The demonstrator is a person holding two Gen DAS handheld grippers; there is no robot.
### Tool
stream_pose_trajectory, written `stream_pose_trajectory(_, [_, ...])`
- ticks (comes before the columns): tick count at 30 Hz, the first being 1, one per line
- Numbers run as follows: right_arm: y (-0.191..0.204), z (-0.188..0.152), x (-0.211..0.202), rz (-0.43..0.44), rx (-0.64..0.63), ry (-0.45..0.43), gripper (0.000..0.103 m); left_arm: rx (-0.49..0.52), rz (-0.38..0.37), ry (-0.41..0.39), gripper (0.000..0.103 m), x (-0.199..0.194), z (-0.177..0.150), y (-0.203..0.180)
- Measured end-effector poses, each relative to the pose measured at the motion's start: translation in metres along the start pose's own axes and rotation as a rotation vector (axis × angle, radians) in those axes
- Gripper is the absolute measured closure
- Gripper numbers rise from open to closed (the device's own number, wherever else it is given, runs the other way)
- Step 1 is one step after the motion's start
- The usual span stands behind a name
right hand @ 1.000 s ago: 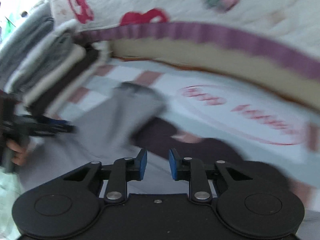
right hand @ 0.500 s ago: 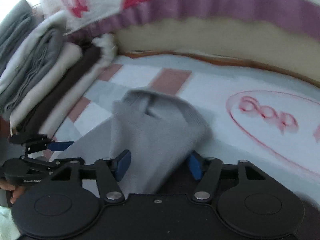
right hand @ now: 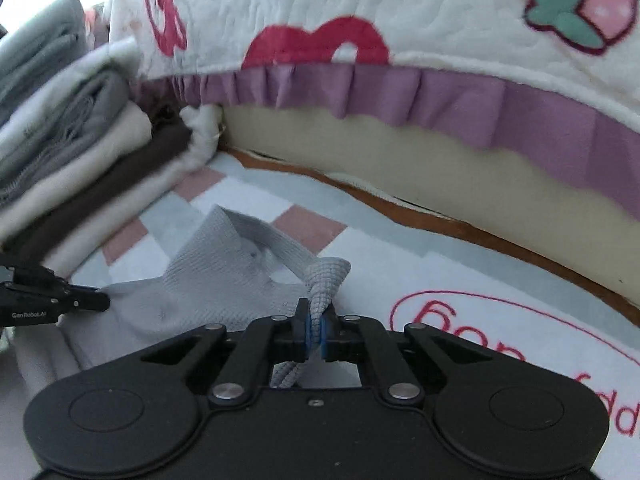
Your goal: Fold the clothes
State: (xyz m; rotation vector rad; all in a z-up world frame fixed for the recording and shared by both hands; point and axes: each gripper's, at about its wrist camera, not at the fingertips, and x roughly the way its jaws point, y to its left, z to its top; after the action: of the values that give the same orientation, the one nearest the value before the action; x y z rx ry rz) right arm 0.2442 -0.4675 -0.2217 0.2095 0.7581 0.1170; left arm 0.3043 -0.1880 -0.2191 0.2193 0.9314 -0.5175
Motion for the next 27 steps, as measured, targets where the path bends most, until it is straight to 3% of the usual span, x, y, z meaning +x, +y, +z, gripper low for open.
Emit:
stream_pose_trajectory(3, [-0.007, 0.000, 0.011, -0.049, 0.041, 0.031, 0.098, -0.049, 0.057, 0.024, 0.101, -0.003, 0.006, 0.005])
stream_pose_trajectory(5, [-0.012, -0.005, 0.013, -0.073, 0.084, 0.045, 0.097, -0.019, 0.105, -0.006, 0.101, -0.013, 0.016, 0.003])
stream_pose_trajectory(7, [-0.013, -0.009, 0.011, -0.080, 0.107, 0.039, 0.097, -0.005, 0.046, -0.073, 0.095, -0.024, 0.025, 0.000])
stream_pose_trajectory(9, [-0.011, -0.009, 0.011, -0.097, 0.117, 0.043, 0.097, 0.015, -0.040, -0.102, 0.075, -0.025, 0.036, -0.009])
stream_pose_trajectory(11, [-0.011, -0.009, 0.011, -0.110, 0.130, 0.048, 0.097, 0.055, -0.090, -0.105, 0.064, -0.014, 0.045, -0.023])
stream_pose_trajectory(14, [-0.011, -0.012, 0.010, -0.103, 0.121, 0.035, 0.097, 0.095, -0.134, -0.069, 0.060, 0.012, 0.057, -0.047])
stream_pose_trajectory(17, [-0.019, -0.018, 0.005, -0.061, 0.166, 0.008, 0.096, -0.016, -0.272, -0.045, 0.058, 0.042, 0.072, -0.049])
stream_pose_trajectory(19, [-0.024, -0.023, -0.001, -0.019, 0.189, -0.013, 0.094, -0.079, -0.300, 0.005, 0.070, 0.066, 0.078, -0.050])
stream_pose_trajectory(20, [-0.027, -0.025, -0.004, 0.015, 0.205, -0.030, 0.094, -0.062, -0.284, 0.029, 0.100, 0.077, 0.081, -0.052])
stream_pose_trajectory(21, [-0.031, -0.027, -0.007, 0.055, 0.228, -0.050, 0.095, -0.023, -0.252, 0.018, 0.103, 0.079, 0.083, -0.058])
stream_pose_trajectory(24, [-0.049, -0.029, -0.017, 0.200, 0.340, -0.131, 0.096, 0.205, -0.039, -0.178, 0.103, 0.047, 0.085, -0.081])
stream_pose_trajectory(27, [-0.059, -0.023, -0.015, 0.218, 0.372, -0.158, 0.096, 0.253, 0.029, -0.247, 0.103, 0.027, 0.090, -0.086])
